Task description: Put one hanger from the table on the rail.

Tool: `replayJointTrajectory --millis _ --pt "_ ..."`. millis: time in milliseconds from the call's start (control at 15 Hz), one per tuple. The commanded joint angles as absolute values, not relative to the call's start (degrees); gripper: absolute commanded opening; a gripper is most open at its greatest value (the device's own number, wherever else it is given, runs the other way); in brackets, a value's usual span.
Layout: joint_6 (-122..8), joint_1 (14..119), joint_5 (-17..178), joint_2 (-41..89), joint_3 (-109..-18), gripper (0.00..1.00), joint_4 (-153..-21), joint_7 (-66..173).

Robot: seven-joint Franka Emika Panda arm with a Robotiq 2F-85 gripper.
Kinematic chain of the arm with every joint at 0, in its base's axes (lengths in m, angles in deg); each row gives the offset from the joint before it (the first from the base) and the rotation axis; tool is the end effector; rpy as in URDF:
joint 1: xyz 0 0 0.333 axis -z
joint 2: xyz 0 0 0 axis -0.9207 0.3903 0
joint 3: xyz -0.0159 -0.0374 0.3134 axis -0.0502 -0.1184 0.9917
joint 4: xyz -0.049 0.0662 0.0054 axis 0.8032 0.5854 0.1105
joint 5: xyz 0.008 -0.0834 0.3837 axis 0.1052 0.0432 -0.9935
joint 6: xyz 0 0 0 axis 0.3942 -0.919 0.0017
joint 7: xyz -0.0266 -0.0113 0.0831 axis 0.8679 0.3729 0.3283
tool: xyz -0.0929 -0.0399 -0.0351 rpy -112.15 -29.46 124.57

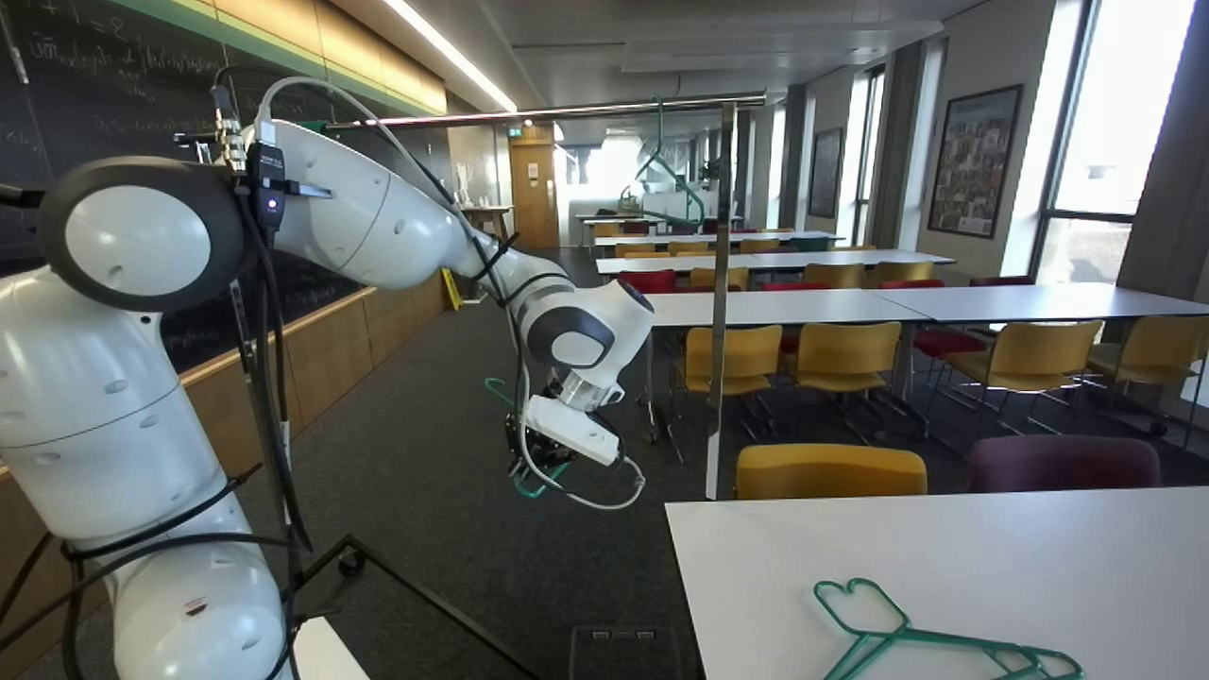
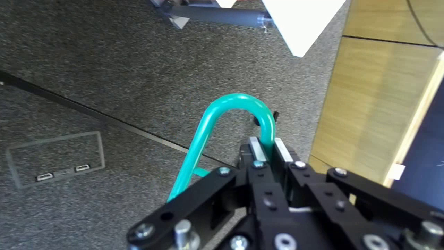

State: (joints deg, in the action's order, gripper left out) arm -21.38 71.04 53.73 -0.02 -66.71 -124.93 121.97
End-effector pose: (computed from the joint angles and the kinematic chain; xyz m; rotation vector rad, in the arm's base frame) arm 0.4475 -0.0534 0.3909 -2.3828 -0.9531 0.1146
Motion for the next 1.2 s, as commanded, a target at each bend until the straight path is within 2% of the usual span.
replayJointTrajectory --millis 0,267,467,733,1133 --pt "-7.65 71.96 48.15 5.66 -69.18 0.03 -115.01 127.21" --pt "6.35 74.51 41.76 13.56 -70.14 0.03 -104.79 124.86" --pt "11.29 76.74 36.99 18.54 -69.69 0.03 -99.12 121.58" --pt "4.26 77.18 29.28 19.57 -69.26 0.03 -97.87 109.41" --pt "1.67 76.15 25.08 18.40 -67.25 0.03 -97.51 102.39"
